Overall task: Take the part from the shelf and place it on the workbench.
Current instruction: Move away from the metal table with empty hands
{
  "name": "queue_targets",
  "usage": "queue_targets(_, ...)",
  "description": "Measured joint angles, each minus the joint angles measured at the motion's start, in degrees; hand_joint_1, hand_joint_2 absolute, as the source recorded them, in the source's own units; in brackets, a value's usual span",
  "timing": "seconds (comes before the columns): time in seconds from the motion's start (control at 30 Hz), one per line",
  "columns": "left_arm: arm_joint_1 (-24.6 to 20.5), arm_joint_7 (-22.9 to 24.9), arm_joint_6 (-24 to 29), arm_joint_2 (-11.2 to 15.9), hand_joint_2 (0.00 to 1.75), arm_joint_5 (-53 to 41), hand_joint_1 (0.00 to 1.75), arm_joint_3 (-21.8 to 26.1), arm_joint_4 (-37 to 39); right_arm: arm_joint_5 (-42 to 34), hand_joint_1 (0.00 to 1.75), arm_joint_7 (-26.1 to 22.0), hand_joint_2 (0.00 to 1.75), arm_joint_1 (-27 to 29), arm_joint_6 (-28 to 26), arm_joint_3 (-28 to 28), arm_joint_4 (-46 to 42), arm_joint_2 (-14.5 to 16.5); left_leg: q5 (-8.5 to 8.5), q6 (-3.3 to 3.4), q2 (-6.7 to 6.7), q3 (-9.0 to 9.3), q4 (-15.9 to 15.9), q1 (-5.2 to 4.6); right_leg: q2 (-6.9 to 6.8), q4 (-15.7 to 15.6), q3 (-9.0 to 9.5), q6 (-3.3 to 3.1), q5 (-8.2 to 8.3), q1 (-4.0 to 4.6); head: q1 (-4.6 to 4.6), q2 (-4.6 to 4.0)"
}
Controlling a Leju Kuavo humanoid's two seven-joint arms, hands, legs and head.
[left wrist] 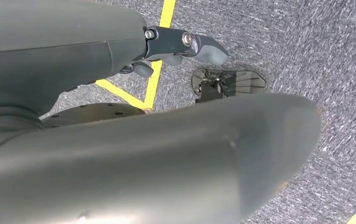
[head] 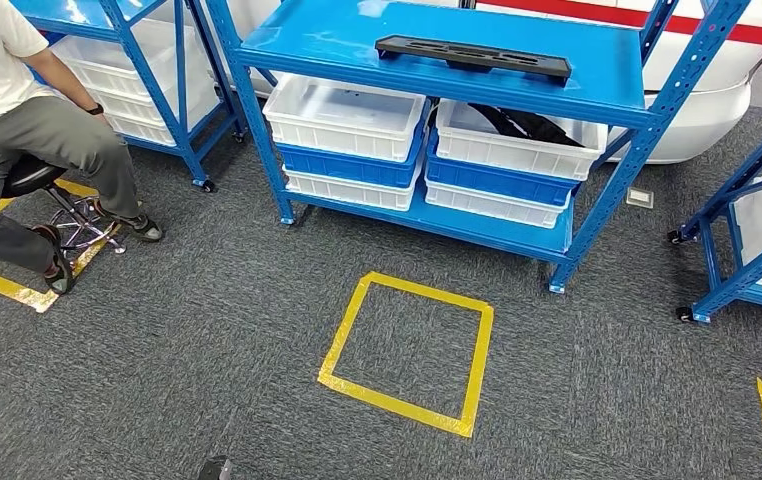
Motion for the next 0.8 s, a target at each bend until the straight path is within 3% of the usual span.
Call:
queue_targets(0.1,0.0,0.0,0.0,0.0,0.00,0.0,0.00,0.0,0.0,0.0,0.00,0.0,1.75,0.0,0.0,0.0,0.0,0.0,0.22,-0.47,-0.01,-0.03,-0.1,0.21,0.01,0.0,-0.11,-0.11,0.04,0.27,0.01,-0.01)
queue_targets(0.17,0.0,0.0,0.0,-0.1,0.00,-0.2,0.00,0.0,0.0,0.1,0.00,0.1,1.75,0.0,-0.1,0.0,0.0,0.0,0.34,-1.19,0.00,-0.05,-0.2,0.34,0.01,0.0,-0.18,-0.12,0.03,0.42,0.01,-0.01)
queue_targets(0.3,0.0,0.1,0.0,-0.1,0.00,-0.5,0.00,0.0,0.0,0.4,0.00,0.1,1.75,0.0,-0.2,0.0,0.0,0.0,0.44,-3.57,0.00,-0.07,-0.3,0.54,0.01,0.1,-0.34,-0.14,0.02,0.61,0.02,-0.01)
queue_targets(0.37,0.0,0.1,0.0,-0.2,0.00,-0.6,0.00,0.0,0.0,0.5,0.00,0.1,1.75,0.0,-0.2,0.0,0.0,0.0,0.43,-4.33,0.00,-0.10,-0.3,0.56,0.00,0.1,-0.40,-0.14,0.02,0.64,0.04,-0.01)
queue_targets(0.5,0.0,0.1,0.0,-0.3,0.00,-0.7,0.00,0.0,0.0,0.8,0.00,0.1,1.75,0.0,-0.2,0.0,0.0,0.0,0.34,-4.60,0.00,-0.17,-0.3,0.32,0.00,0.1,-0.44,-0.12,0.03,0.53,0.05,-0.01)
queue_targets(0.8,0.0,0.1,0.0,-0.3,0.00,-1.0,0.00,0.0,0.0,1.1,0.00,0.1,1.75,0.0,-0.2,0.0,0.0,0.0,0.30,-4.51,0.00,-0.38,0.0,-0.13,0.00,0.1,-0.51,0.02,0.11,0.16,0.04,-0.01)
